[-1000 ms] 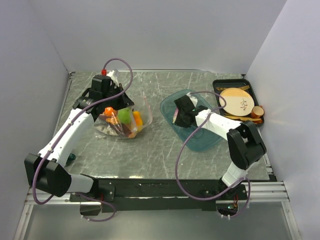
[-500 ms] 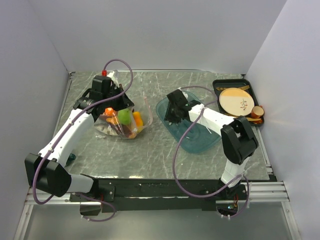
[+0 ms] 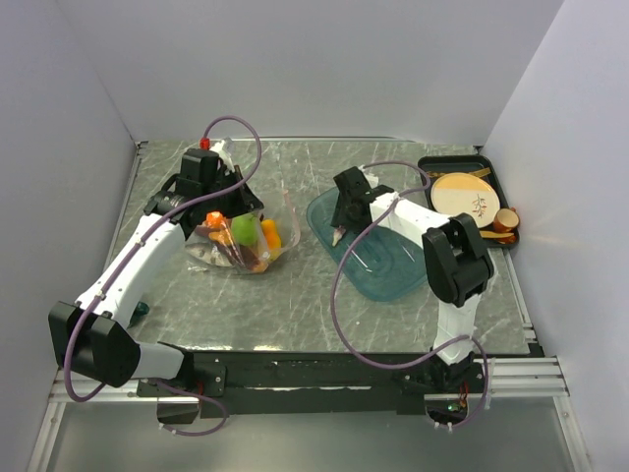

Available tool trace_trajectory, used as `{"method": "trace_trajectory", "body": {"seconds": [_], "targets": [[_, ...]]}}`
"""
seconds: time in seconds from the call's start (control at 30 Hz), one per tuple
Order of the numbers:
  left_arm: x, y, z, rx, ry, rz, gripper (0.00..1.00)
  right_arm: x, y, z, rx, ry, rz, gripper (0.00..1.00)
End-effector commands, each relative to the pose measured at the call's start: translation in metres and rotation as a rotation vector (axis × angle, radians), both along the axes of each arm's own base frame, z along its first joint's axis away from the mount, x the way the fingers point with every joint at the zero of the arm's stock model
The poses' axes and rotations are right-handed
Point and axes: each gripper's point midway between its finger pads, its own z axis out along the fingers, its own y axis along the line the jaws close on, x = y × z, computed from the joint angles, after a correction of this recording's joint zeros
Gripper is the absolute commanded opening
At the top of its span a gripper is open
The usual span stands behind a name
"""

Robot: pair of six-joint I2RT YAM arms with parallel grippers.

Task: Place the food in the zip-top bag and seal the zipper
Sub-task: Pick up the fake vegetable from the bin.

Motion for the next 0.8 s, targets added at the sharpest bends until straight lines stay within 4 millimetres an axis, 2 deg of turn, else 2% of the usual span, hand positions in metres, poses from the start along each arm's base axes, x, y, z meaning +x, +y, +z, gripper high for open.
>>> {"method": "trace_trajectory", "body": {"seconds": [0.0, 0.07, 0.47, 0.57, 0.6, 0.77], "targets": [[0.003, -0.002, 0.018, -0.015, -0.061, -0.008, 0.01, 0.014, -0.003, 0.003, 0.035, -0.04, 0.02, 0.61], [0.002, -0.001, 0.016, -0.012, -0.059, -0.007, 0.01, 0.016, 0.003, 0.001, 0.056, -0.048, 0.042, 0.63], [0.002, -0.004, 0.016, -0.021, -0.053, -0.015, 0.01, 0.016, 0.005, -0.029, 0.044, 0.013, 0.051, 0.63], [0.003, -0.004, 0.015, -0.018, -0.052, -0.017, 0.01, 0.016, 0.005, -0.031, 0.045, 0.013, 0.056, 0.56], [0.003, -0.004, 0.014, -0.016, -0.049, -0.016, 0.01, 0.016, 0.006, -0.031, 0.044, 0.013, 0.06, 0.49], [0.003, -0.005, 0.015, -0.026, -0.051, -0.015, 0.01, 0.014, 0.006, -0.025, 0.053, 0.001, 0.069, 0.33]]}}
